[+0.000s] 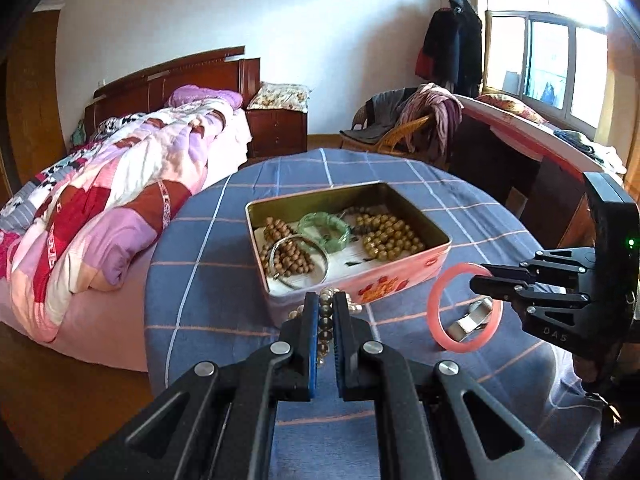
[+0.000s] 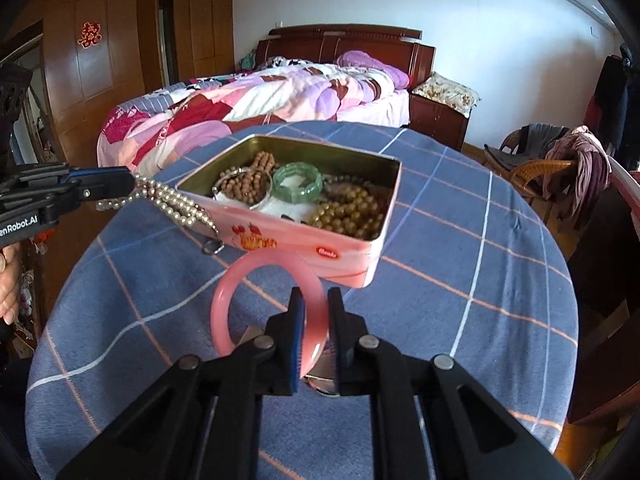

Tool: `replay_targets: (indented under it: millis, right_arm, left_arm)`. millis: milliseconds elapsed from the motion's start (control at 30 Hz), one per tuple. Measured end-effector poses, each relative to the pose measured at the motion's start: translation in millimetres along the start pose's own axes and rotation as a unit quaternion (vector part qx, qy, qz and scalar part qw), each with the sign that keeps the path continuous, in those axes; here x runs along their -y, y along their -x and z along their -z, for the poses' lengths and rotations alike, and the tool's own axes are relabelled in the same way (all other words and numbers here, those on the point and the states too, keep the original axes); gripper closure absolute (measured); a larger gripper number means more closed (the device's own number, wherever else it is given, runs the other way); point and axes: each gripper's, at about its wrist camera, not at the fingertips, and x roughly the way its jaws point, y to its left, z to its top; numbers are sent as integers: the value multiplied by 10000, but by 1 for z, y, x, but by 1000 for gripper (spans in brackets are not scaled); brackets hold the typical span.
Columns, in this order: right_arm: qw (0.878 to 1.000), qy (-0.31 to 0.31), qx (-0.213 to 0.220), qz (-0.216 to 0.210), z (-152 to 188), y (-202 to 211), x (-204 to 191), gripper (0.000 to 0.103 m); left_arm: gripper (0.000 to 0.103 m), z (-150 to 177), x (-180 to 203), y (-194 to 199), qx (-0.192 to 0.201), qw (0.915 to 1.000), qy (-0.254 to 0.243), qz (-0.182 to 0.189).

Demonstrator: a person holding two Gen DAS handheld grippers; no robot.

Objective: Organize jewelry
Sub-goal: 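Carry the pearl necklace and pink bangle into the tin and open both tools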

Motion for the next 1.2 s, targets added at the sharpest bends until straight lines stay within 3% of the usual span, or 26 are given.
replay_targets:
  millis: [767, 1200]
  right_arm:
    - [9981, -293, 522, 113, -34, 6, 21, 90]
    - [9974, -339, 598, 200, -68, -14, 29, 90]
  left_arm:
    - [98, -33, 2, 15, 497, 9986, -115, -165]
    - [98, -60, -9, -21, 439, 9977, -266, -449]
